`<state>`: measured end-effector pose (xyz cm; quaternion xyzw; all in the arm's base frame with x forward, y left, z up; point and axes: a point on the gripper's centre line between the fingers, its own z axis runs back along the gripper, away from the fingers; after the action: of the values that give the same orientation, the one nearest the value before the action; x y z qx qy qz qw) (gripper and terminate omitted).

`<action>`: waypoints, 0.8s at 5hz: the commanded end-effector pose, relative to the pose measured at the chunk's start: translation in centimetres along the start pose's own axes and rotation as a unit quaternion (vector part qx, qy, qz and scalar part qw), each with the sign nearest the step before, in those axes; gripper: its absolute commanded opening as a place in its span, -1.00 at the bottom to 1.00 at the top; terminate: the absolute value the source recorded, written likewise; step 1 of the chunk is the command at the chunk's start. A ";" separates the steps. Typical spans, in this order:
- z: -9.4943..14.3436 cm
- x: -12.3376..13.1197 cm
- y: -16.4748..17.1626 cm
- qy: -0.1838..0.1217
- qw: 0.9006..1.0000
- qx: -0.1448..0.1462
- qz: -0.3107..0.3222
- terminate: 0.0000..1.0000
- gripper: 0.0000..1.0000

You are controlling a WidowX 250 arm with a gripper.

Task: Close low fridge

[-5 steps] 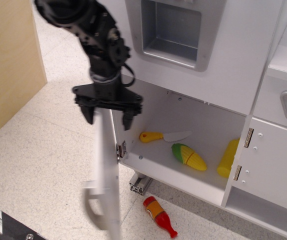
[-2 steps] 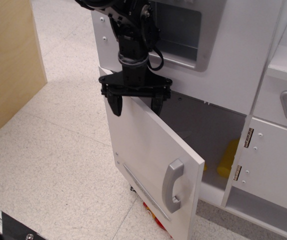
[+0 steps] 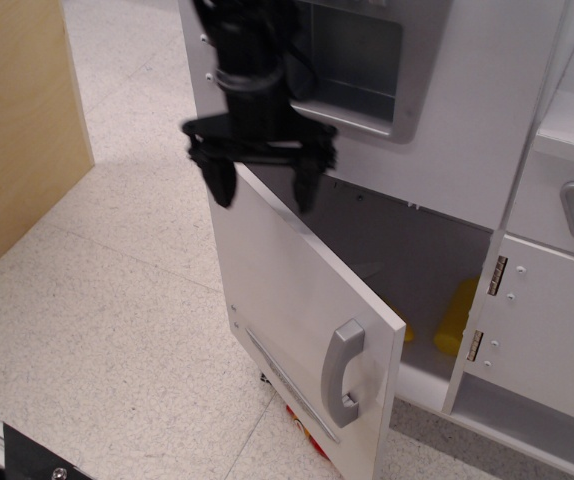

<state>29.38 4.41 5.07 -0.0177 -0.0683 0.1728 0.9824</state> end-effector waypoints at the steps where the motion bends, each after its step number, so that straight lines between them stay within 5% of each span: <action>1: 0.0 -1.7 4.3 -0.042 0.997 0.032 -0.057 -1.00 1.00; 2: -2.9 -2.1 5.9 -0.041 0.996 0.060 -0.058 -1.00 1.00; 4: -8.4 -1.6 4.8 -0.045 0.996 0.064 -0.035 -1.00 1.00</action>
<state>26.41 7.77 -4.97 0.0530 -0.0794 0.1479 0.9844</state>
